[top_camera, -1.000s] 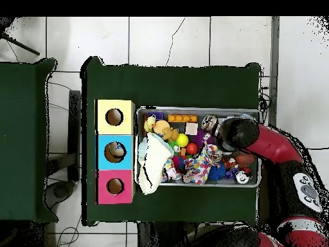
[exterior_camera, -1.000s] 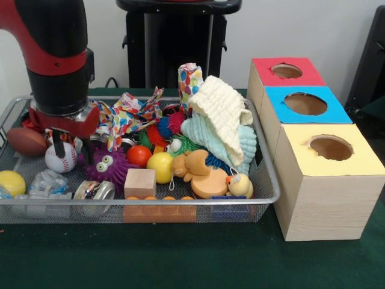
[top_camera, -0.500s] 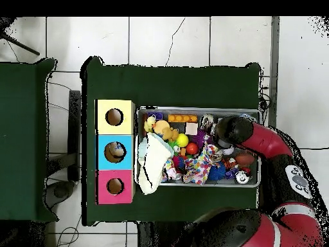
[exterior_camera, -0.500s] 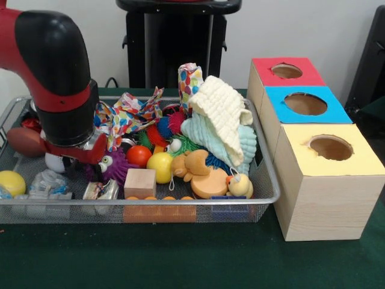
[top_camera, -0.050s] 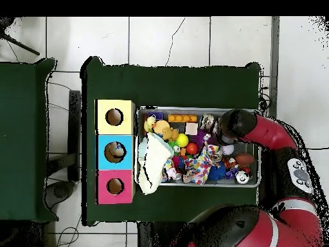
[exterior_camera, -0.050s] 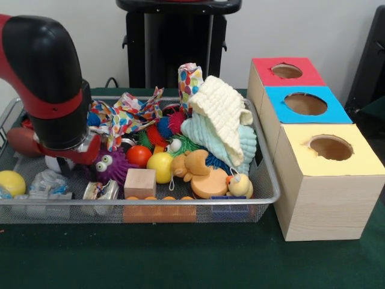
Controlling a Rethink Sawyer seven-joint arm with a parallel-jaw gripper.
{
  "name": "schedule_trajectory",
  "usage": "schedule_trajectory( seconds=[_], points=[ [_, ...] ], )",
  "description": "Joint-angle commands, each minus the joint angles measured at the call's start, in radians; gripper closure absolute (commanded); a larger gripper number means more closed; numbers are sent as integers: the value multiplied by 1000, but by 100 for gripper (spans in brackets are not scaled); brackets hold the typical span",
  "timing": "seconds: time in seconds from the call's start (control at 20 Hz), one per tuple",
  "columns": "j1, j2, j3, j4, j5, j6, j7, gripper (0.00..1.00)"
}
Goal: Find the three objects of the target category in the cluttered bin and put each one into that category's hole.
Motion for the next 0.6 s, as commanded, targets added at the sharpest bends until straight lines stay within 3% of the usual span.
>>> schedule_trajectory(
  seconds=[0.05, 0.4, 0.6],
  points=[
    [-1, -9, 80, -97, -69, 146, -214, 0],
    [18, -104, 56, -74, -97, 200, -200, 0],
    [27, -121, 55, -67, -106, 216, -186, 0]
  ],
)
